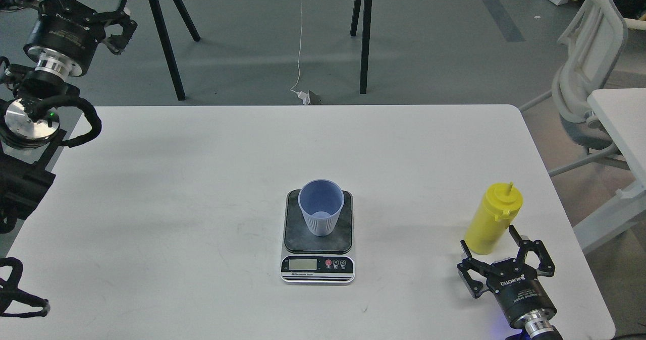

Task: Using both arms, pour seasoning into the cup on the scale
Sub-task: 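Reach the right gripper to the yellow squeeze bottle and grasp it, then lift the yellow bottle with the right gripper and tip it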

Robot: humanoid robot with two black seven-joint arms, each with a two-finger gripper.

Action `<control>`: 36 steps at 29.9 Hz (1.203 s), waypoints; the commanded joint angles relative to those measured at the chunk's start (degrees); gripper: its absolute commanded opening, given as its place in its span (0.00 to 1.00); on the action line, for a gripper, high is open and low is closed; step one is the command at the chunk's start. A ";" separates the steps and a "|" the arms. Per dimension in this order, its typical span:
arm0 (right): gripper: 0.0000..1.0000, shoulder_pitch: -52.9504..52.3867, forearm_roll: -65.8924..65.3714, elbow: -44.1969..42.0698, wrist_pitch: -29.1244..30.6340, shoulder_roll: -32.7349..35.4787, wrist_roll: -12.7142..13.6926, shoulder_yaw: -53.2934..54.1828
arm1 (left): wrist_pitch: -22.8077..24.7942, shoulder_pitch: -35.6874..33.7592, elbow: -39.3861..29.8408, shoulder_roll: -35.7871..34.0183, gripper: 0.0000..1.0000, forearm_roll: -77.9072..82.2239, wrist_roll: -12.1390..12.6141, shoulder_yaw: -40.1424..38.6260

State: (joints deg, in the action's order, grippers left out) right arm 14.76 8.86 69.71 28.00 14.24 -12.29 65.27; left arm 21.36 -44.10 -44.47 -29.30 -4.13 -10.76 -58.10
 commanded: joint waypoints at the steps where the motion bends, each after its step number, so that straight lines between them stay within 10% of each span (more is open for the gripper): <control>1: 0.99 0.00 0.28 -0.01 0.00 -0.09 -0.10 0.47 | -0.09 -0.03 -0.09 -0.14 1.00 0.00 0.04 -0.09; 25: 0.90 -9.48 2.39 -8.70 0.00 -4.65 -0.19 2.15 | -0.18 -0.03 -0.09 0.21 1.00 0.08 -0.05 0.18; 36: 0.42 -11.51 1.87 -8.71 0.00 -4.31 -0.28 3.46 | -0.18 -0.03 -0.09 0.21 1.00 0.08 -0.14 0.09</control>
State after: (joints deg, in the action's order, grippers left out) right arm 3.62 11.14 60.78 28.00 9.41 -12.49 68.06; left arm 21.18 -44.08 -44.56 -29.08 -4.04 -10.90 -57.97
